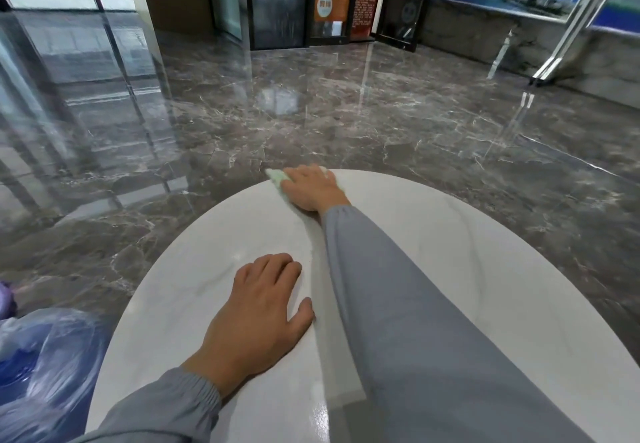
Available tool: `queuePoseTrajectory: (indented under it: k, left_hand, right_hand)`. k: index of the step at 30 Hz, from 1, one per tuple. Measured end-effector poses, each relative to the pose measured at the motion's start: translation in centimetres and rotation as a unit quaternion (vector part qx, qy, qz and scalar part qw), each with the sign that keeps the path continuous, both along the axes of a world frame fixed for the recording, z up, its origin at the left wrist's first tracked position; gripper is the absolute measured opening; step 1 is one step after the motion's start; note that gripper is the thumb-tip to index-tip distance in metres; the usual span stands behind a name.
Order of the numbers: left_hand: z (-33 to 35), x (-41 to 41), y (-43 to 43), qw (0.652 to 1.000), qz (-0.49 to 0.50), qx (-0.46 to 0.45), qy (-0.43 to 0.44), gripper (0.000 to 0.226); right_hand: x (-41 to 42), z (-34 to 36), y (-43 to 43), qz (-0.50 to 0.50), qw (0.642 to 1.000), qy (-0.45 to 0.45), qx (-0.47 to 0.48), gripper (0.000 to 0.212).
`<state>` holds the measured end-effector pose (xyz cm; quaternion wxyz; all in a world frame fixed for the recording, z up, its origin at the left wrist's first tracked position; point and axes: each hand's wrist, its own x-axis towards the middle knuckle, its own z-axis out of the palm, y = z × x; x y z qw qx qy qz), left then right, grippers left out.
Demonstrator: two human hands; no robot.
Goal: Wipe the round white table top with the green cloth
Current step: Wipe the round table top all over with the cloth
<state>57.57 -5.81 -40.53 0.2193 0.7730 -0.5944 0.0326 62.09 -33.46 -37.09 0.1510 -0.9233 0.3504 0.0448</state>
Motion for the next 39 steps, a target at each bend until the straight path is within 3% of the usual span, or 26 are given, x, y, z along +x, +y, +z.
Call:
queuePoseTrajectory:
  k: [9, 16, 22, 32, 39]
  left_hand:
    - [-0.4, 0.1, -0.1, 1.0, 0.001, -0.005, 0.0, 0.04]
    - [-0.4, 0.2, -0.2, 1.0, 0.0, 0.005, -0.004, 0.043]
    - [-0.3, 0.2, -0.4, 1.0, -0.004, 0.014, -0.003, 0.045]
    - [0.6, -0.2, 0.0, 0.999, 0.001, 0.038, 0.008, 0.051]
    - [1.7, -0.2, 2.4, 0.996, -0.016, 0.0, 0.089, 0.043]
  right_hand:
    - [-18.5, 0.0, -11.5, -0.277, 0.96, 0.023, -0.025, 0.066]
    - [-31.2, 0.4, -10.4, -0.381, 0.924, 0.023, 0.009, 0.075]
    - [-37.0, 0.1, -7.2, -0.442, 0.896, 0.029, 0.014, 0.074]
    - [-39.3, -0.4, 0.8, -0.363, 0.929, 0.072, 0.008, 0.064]
    - [-33.3, -0.2, 9.3, -0.22, 0.973, 0.068, 0.017, 0.061]
